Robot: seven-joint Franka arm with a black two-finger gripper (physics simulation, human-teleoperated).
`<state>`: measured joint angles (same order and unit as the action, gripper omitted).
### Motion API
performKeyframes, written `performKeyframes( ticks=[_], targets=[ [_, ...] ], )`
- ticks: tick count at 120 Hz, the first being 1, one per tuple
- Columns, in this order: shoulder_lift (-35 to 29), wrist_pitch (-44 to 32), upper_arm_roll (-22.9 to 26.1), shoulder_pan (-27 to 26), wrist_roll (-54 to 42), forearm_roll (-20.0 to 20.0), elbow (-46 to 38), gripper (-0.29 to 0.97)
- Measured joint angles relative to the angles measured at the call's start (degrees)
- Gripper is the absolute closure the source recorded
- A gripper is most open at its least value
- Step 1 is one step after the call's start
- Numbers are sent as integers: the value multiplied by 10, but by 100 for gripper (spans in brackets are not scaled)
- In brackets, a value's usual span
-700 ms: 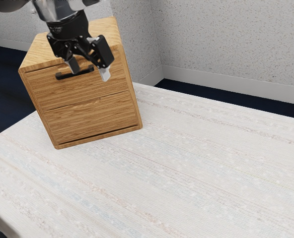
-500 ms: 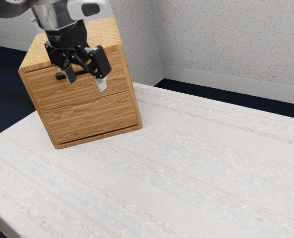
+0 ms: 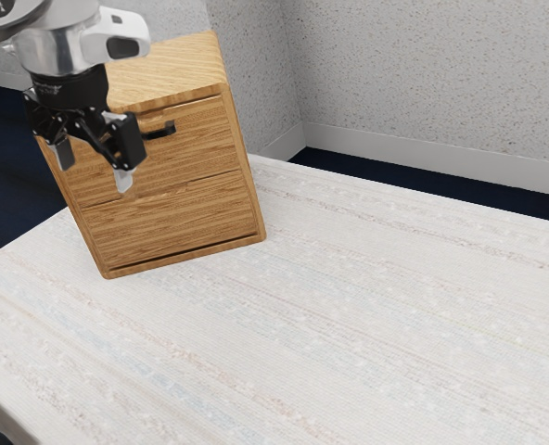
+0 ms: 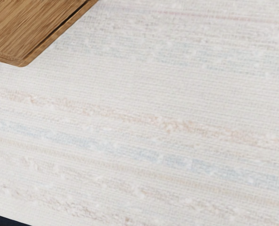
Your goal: Pull the drawer handle with one arm to open the drawer
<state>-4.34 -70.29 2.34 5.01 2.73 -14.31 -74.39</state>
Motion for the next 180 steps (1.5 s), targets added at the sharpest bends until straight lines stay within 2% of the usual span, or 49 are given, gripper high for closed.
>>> performKeyframes(
  ticks=[10, 20, 32, 60, 84, 114, 140, 180],
  targets=[
    [-14, -10, -5, 4, -10, -15, -11, 0],
    [-54, -37, -5, 5, -21, -25, -65, 0],
    [-68, -69, -5, 3, -33, -41, -101, 0],
    [-72, -203, -21, 2, -77, -60, -181, 0],
    [-73, -283, -50, 4, -115, -81, -199, 0],
    [-49, -368, -84, 5, -168, -83, -201, 0],
    [-60, -349, -107, 5, -209, -88, -181, 0],
    [-99, -398, -114, 4, -282, -90, -225, 0]
  ],
)
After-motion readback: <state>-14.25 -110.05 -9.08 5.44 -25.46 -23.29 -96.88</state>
